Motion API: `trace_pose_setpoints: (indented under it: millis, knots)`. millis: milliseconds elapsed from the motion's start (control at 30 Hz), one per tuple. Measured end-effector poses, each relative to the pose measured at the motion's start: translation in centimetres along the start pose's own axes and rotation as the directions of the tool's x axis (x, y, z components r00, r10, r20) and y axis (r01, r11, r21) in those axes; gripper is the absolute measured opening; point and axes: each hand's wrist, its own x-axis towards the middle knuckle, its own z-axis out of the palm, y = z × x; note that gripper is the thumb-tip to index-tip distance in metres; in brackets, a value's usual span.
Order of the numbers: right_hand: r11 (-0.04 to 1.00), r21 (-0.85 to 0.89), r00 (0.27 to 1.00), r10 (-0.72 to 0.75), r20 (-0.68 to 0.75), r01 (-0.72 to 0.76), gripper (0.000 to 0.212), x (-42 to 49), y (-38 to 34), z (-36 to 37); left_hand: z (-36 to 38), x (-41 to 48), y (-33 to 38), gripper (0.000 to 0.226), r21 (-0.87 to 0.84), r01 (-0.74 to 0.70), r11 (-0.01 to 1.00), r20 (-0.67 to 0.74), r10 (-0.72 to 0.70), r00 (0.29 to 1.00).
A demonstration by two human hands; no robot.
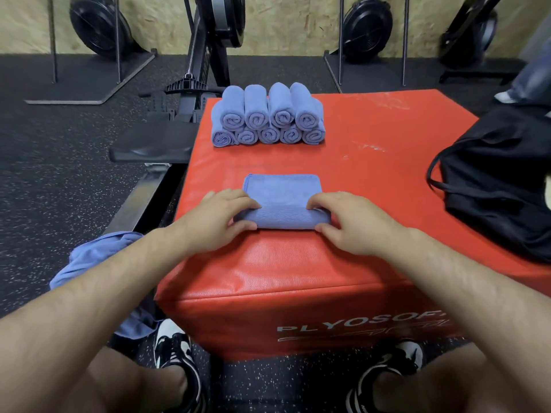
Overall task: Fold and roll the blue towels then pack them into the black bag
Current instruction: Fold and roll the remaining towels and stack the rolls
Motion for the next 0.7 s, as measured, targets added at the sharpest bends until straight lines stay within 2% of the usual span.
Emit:
trace_pose_setpoints:
  millis: [67,167,300,400,467,533,600,700]
  knots:
    - [0.999,0.045,0.998,0.028,0.053,-0.031,0.031,-0.1,-0.4,-0.6,-0.4,0.3,0.0,0.042,-0.087,0.043,0.995,0.057,-0.038,0.998]
    - [0.987,0.121,0.982,0.080,0.174,-0.102,0.025,-0.1,-0.6,-1.6,-0.6,0.5,-0.1,0.025,-0.266,0.136,0.954,0.157,-0.096,0.983]
    - [0.986,0.136,0.988,0.080,0.131,-0.097,0.020,0.3,-0.2,-0.9,-0.3,0.8,0.2,0.020,-0.301,0.146,0.943,0.148,-0.105,0.983]
    - [1.000,0.006,0.998,-0.026,-0.057,0.027,0.020,0.9,0.3,0.3,0.0,1.2,0.1,0.028,-0.177,0.078,0.981,-0.054,-0.089,0.995]
    - [0.998,-0.042,0.990,-0.057,-0.128,0.052,0.023,1.2,-0.1,0.3,-0.4,1.5,0.4,0.020,-0.109,0.013,0.994,-0.163,-0.031,0.986]
    - [0.993,-0.097,0.990,-0.079,-0.117,0.068,0.025,1.3,-0.9,0.1,-0.8,1.9,0.6,0.012,-0.034,-0.079,0.996,-0.185,0.072,0.980]
    - [0.986,-0.146,0.993,-0.093,-0.076,0.081,0.031,1.3,-1.3,-0.1,-0.9,2.2,0.8,0.020,0.041,-0.143,0.989,-0.164,0.148,0.975]
    - [0.966,-0.255,0.998,-0.056,-0.016,0.050,0.032,1.3,-1.0,-0.2,-0.6,2.0,0.5,0.032,0.123,-0.099,0.988,-0.107,0.112,0.988]
